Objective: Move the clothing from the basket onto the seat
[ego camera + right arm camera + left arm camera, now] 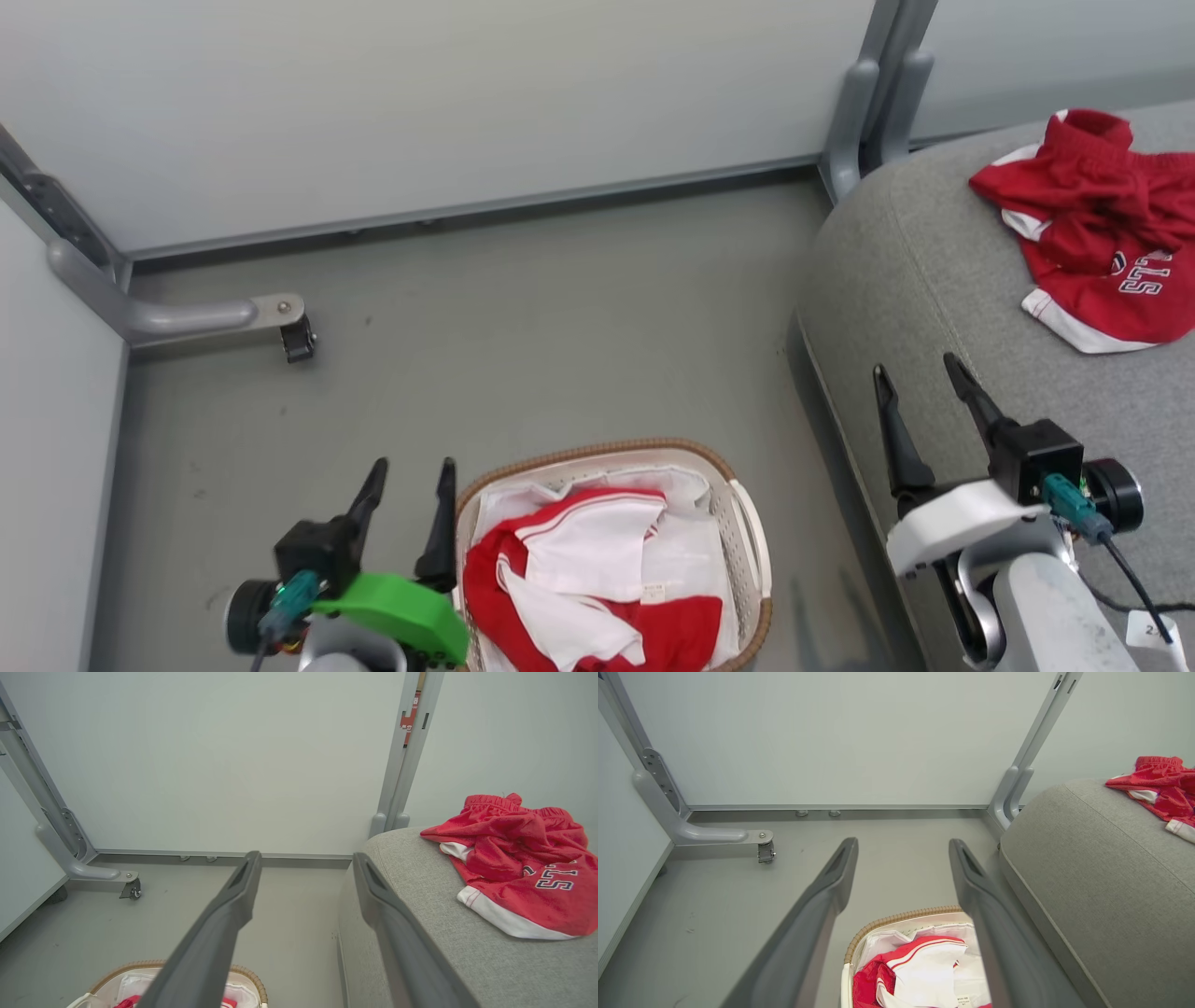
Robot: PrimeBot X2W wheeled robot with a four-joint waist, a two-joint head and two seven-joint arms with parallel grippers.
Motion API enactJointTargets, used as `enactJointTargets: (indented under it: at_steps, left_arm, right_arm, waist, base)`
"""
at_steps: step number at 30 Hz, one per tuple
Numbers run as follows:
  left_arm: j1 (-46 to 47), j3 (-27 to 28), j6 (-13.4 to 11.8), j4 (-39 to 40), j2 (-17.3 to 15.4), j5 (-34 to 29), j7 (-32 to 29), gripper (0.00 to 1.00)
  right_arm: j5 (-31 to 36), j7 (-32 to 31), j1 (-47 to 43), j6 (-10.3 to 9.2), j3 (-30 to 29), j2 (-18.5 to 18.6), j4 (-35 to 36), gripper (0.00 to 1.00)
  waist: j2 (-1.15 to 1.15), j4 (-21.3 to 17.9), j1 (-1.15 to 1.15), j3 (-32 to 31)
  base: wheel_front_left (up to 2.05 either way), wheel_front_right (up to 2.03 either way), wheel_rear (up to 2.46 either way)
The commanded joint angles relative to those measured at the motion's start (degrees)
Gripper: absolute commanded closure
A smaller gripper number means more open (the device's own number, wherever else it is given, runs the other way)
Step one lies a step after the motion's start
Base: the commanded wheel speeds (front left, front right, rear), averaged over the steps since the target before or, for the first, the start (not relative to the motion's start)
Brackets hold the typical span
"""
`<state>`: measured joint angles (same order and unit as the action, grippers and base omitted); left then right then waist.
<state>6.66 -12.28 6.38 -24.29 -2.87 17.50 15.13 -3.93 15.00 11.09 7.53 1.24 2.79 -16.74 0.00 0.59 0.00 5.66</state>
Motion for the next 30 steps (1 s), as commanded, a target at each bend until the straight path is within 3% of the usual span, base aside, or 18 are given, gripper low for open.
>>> enactJointTargets:
  at_steps: [1,11,17,23,30]
  left_arm:
    - [1.8,-1.1,0.3,-1.1,0.0,-0.4,0.0,0.0]
    - [17.2,-14.0,1.1,-15.7,-0.1,-4.0,-1.7,0.0]
    - [25.8,-27.9,1.1,-24.6,-2.1,-4.7,-6.5,0.0]
    - [32.4,-37.2,1.1,-31.0,-2.8,-1.6,-9.0,0.0]
    - [37.7,-43.7,1.1,-35.9,-3.2,1.0,-9.5,0.0]
  right_arm:
    - [0.7,0.3,1.3,-0.08,-0.1,0.2,0.6,0.0]
    - [2.0,0.3,7.9,-0.08,-0.4,0.2,4.3,0.0]
    - [1.5,0.3,11.9,-0.08,-0.4,0.2,7.0,0.0]
    - [0.4,0.3,14.8,-0.08,-1.1,0.1,9.7,0.0]
    - [-0.9,0.3,17.9,-0.08,0.2,0.1,12.9,0.0]
  waist:
    - [0.0,-1.0,0.0,3.5]
    - [0.0,-4.9,0.0,16.7]
    - [0.0,-9.1,0.0,25.3]
    - [0.0,-11.8,0.0,32.9]
    - [0.0,-14.6,0.0,40.2]
  base:
    - [0.0,0.0,0.0]
    - [0.0,0.0,0.0]
    - [0.0,0.0,0.0]
    - [0.0,0.0,0.0]
    - [0.0,0.0,0.0]
